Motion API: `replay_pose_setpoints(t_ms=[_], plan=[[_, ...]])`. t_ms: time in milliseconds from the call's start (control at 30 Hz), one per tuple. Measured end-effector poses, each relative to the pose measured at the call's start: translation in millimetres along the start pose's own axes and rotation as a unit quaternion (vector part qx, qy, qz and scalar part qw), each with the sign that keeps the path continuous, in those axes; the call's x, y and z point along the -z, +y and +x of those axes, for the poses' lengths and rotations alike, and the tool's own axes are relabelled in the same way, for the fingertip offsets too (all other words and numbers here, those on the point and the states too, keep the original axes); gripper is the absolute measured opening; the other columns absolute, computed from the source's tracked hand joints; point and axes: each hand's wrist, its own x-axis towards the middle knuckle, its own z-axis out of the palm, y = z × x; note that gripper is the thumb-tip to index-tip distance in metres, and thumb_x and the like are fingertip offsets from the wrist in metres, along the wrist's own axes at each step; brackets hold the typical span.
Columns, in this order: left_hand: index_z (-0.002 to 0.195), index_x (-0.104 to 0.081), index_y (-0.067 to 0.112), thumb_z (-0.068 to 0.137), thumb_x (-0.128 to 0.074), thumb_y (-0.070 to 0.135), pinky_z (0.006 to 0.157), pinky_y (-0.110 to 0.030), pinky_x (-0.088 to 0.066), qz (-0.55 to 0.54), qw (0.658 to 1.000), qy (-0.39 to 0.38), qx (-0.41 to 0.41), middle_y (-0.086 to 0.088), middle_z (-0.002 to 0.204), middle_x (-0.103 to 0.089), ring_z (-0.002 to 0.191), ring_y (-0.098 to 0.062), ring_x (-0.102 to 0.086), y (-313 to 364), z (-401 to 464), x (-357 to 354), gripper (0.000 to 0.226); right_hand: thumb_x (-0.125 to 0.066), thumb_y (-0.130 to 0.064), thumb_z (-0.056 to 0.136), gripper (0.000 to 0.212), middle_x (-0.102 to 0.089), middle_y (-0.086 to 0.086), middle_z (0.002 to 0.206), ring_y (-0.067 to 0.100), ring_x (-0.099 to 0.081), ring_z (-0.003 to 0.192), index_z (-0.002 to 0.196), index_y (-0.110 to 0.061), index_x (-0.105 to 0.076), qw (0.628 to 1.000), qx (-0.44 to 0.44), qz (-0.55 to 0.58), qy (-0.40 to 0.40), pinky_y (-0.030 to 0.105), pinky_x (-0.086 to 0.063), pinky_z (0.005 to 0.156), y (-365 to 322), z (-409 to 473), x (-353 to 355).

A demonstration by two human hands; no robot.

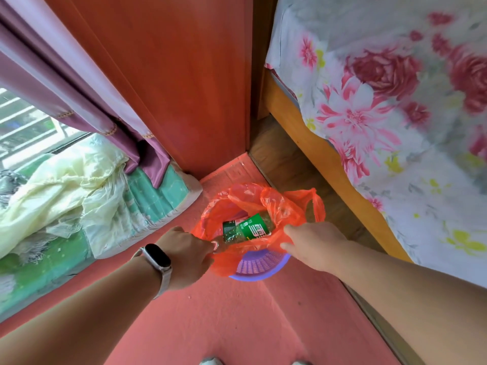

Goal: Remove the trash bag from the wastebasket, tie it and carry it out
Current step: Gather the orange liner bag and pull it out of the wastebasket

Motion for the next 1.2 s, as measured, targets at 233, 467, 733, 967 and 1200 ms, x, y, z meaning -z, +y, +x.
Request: replay_pose_setpoints(t_ms=[233, 467, 733, 967, 1200], plan=[[0.089, -0.060, 0.026, 0.074, -0.044, 0.016, 0.081, -0.030, -0.036, 0.071, 0.996, 0.004, 0.049, 0.007, 0.084, -0.065, 0.078, -0.015, -0.046, -11, -15, 19, 0.024, -0.049, -0.005, 0.090, 0.038, -0.063, 0.007, 0.121, 0.030, -0.061, 0.110, 0.126, -0.014, -0.056, 0.966, -0.119, -0.146, -0.178, 0.038, -0.049, 0.080, 12, -19, 9], [0.070, -0.068, 0.015, 0.062, -0.075, 0.005, 0.056, -0.036, -0.048, 0.034, 0.985, 0.168, 0.038, -0.002, 0.061, -0.062, 0.066, -0.030, -0.059, -11, -17, 3, 0.015, -0.064, -0.021, 0.081, 0.054, -0.035, 0.005, 0.093, 0.026, -0.051, 0.071, 0.127, -0.023, -0.036, 0.982, -0.165, -0.086, -0.017, 0.035, -0.040, 0.055, 34, -10, -21], [0.089, -0.070, 0.014, 0.086, -0.063, 0.023, 0.056, -0.041, -0.048, -0.132, 0.921, 0.336, 0.147, -0.013, 0.082, -0.057, 0.074, -0.035, -0.055, 4, 3, -1, 0.012, -0.053, -0.016, 0.090, 0.014, -0.064, 0.004, 0.096, 0.029, -0.066, 0.086, 0.104, -0.016, -0.053, 0.982, -0.177, 0.049, 0.049, 0.036, -0.043, 0.061, 30, 7, -63], [0.081, -0.056, 0.023, 0.092, -0.047, 0.041, 0.054, -0.039, -0.049, -0.316, 0.885, 0.285, 0.190, -0.004, 0.063, -0.064, 0.059, -0.032, -0.060, 16, 13, 11, 0.023, -0.058, -0.017, 0.091, 0.011, -0.062, 0.007, 0.088, 0.031, -0.065, 0.078, 0.102, -0.014, -0.057, 0.973, -0.070, 0.073, 0.205, 0.032, -0.039, 0.056, 1, 1, -19], [0.087, -0.061, 0.023, 0.084, -0.063, 0.021, 0.067, -0.032, -0.050, -0.392, 0.874, 0.266, 0.111, 0.012, 0.076, -0.064, 0.072, -0.009, -0.061, 34, 11, 30, 0.004, -0.053, -0.008, 0.093, 0.018, -0.067, 0.017, 0.090, 0.038, -0.063, 0.082, 0.107, -0.007, -0.064, 0.928, 0.025, 0.145, 0.341, 0.046, -0.056, 0.065, -27, -1, 43]])
